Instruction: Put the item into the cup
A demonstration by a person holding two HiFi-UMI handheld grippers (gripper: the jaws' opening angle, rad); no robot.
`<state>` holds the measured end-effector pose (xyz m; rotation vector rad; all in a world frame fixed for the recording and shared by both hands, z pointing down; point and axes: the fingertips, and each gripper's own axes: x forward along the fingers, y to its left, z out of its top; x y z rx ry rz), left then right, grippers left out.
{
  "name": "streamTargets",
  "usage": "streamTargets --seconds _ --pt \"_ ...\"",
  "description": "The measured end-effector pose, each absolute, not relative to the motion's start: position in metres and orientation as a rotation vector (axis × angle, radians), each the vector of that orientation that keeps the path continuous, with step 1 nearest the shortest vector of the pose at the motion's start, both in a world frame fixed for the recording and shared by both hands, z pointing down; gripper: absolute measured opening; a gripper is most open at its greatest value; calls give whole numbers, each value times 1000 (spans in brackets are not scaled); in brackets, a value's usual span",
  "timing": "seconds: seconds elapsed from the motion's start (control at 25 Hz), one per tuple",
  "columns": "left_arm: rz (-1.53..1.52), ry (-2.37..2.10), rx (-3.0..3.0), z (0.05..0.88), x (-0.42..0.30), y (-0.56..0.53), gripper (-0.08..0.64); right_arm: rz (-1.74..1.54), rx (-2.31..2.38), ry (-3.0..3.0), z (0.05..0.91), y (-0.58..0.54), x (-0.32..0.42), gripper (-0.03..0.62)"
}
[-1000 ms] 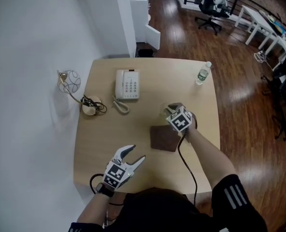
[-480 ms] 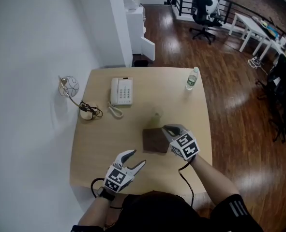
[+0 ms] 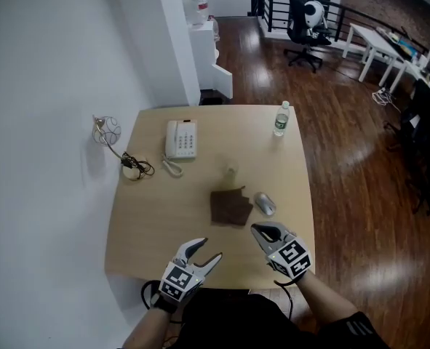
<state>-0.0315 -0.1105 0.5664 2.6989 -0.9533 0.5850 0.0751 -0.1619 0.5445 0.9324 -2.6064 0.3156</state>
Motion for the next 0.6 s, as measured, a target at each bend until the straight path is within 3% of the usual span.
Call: streamTargets --seconds 0.6 --pt "533 -858 2788 547 -72 0 242 529 1094 -2644 534 -5 41 8"
